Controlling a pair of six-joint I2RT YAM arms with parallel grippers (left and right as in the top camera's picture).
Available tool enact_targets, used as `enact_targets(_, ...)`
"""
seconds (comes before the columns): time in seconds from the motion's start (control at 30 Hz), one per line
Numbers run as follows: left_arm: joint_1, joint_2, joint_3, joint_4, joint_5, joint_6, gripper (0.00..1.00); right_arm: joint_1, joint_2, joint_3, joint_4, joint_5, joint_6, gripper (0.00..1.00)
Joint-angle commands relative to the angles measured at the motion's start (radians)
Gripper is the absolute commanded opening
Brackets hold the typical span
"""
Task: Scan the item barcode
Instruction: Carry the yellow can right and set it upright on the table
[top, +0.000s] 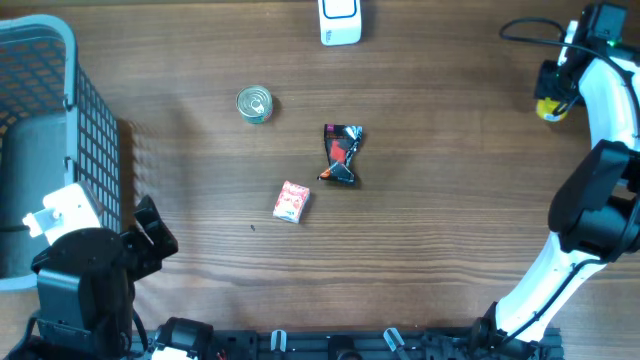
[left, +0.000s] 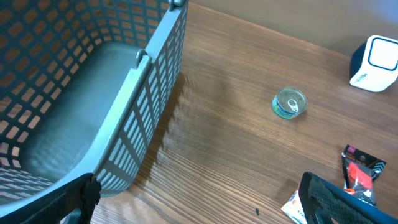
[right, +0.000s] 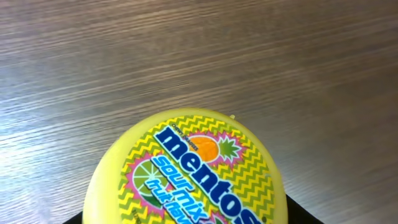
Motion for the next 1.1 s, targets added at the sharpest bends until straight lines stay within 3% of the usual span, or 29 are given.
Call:
enact_targets(0.0,-0.005,-0.003,-0.005,0.003,-0.029,0.002,1.00,0.007,-0.046,0.006,0.003,-0.019,0.030,0.48)
enact_targets(0.6,-0.005,-0.003,-0.005,0.002,-0.028,0.002,1.00,0.063,-0.046,0.006,0.029,-0.018,0.045,0.49)
enact_targets(1.07,-0.005,-0.003,-0.005,0.003,-0.028,0.001,1.00,-0.134,-0.046,0.005,0.036,0.010,0.040,0.54)
